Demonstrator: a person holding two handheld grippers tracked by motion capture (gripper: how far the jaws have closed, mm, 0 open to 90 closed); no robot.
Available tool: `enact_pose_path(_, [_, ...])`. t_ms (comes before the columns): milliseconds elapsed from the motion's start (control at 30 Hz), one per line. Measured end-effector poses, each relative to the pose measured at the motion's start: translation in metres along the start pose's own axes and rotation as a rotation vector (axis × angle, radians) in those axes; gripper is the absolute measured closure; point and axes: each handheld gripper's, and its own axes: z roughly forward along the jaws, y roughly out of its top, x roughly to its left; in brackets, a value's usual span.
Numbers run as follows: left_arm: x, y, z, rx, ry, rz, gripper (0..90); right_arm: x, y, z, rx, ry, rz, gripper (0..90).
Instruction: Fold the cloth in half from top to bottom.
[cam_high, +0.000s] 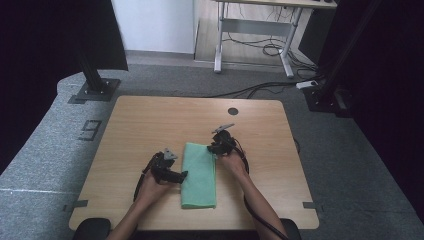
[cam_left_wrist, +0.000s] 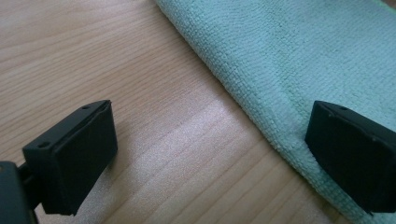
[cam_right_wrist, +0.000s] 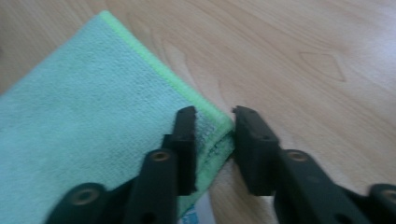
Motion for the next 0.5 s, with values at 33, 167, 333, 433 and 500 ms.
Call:
enact_pose_path(33, [0.000, 0.000, 0.000, 0.000, 0.000, 0.000, 2.1, 0.000, 0.000, 0.000, 0.002, 0.007, 0.004, 76.3])
enact_pose_path(167, [0.000, 0.000, 0.000, 0.000, 0.000, 0.000, 2.1, 0.001, 0.000, 0.000, 0.000, 0.031, 0.007, 82.6])
enact_pose_path(333, [0.000, 0.000, 0.000, 0.000, 0.001, 0.000, 2.1, 0.005, 0.001, -0.003, -0.001, 0.007, -0.038, 83.8])
enact_pose_path(433, [0.000, 0.000, 0.000, 0.000, 0.001, -0.001, 2.1, 0.006, 0.003, -0.009, -0.015, 0.007, -0.057, 83.8])
enact_pose_path(500, [0.000, 0.000, 0.000, -0.002, 0.002, -0.002, 2.2, 0.007, 0.005, -0.015, -0.024, 0.013, -0.058, 83.8])
